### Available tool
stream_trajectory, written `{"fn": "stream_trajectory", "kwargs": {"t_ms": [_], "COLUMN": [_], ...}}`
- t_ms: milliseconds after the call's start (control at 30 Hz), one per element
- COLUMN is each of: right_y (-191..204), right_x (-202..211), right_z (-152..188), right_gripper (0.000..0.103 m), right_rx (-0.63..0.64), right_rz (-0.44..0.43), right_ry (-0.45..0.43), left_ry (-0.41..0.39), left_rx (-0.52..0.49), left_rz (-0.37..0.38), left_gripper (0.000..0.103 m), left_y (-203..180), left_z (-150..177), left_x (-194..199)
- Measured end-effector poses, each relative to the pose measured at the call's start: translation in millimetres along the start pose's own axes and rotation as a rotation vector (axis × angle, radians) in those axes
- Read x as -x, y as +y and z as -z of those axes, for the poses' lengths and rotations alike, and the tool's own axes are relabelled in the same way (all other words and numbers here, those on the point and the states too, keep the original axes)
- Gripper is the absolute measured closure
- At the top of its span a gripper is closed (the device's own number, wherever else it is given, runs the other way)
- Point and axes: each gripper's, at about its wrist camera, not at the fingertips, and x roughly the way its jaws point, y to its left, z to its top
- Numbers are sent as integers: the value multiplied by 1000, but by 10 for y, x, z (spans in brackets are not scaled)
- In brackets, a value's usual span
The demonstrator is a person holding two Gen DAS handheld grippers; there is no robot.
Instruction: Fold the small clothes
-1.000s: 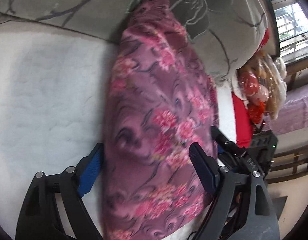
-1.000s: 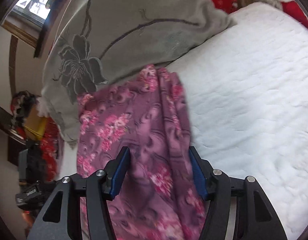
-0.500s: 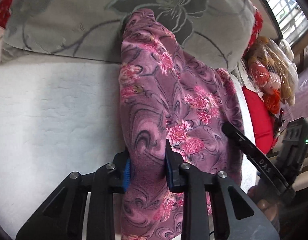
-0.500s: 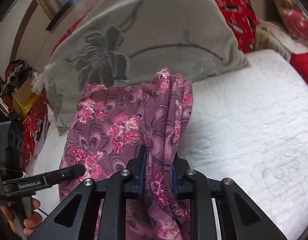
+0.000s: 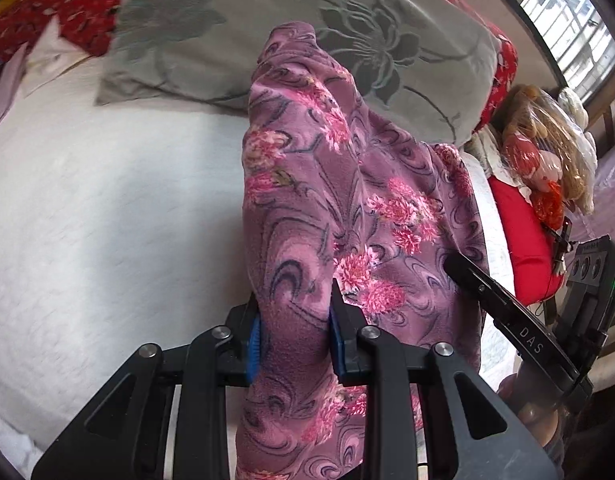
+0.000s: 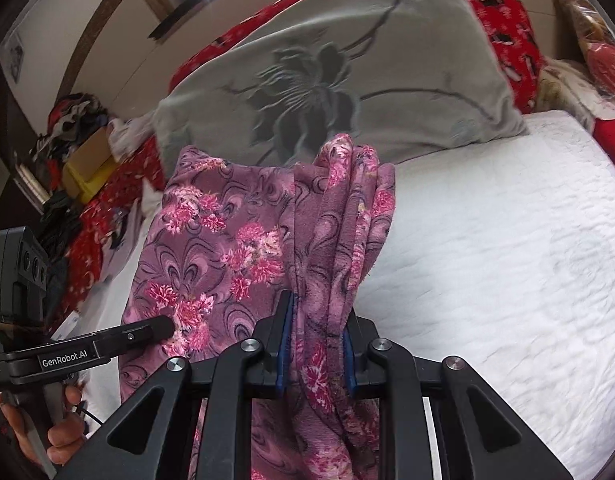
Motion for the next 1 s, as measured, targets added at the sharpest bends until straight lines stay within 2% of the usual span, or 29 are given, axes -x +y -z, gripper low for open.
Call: {"fn": "stream_trajectory", "kwargs": {"t_ms": [133,233,333,367,433,500,567,667,733,800,867,900,1000], "right_y": [247,360,350,322,264,221,278,462,570,640,583,491,387], "right_x": [-126,-327,-673,-753,-758,-697,-626,-632,-742,-899,-1153,-1331,-1410], "right_z": [99,221,403,451,454,351,227,19,-59,-88,-97,-80,-147], "right_gripper": [82,82,79,76,71,70,69,71,74,77,80,83,87], "right_rx": [24,26,12,6,-21,-31,9,96,144,190,199,182,140], "right_rz": [-35,-54,-1,27,10,25,74,37,17,30,90,127,86], "right_ry": [49,100,196,216,202,181,120,38,31,29,55,96,70], "left_ry": [11,59,131,125,104,32,-25,-59,-62,-38,6,15,4], "left_rx": [57,126,182,198,217,197,164,94,38,28,49,59,98], "left_rz": [-12,-10,-28,3,39,56,66,56,-4,-47,-95,-103,-94], "left_gripper": [78,77,69,69,69,70,70,69,69,69,70,70,70], "left_y": [338,638,895,956,1020,995,891,695,564,563,661,695,787], "left_z": [170,297,390,405,377,247,67,-205,-404,-531,-606,-612,-708], "left_x": [60,-61,-288,-278,-172,-32,24,-86,-306,-587,-886,-956,-1016]}}
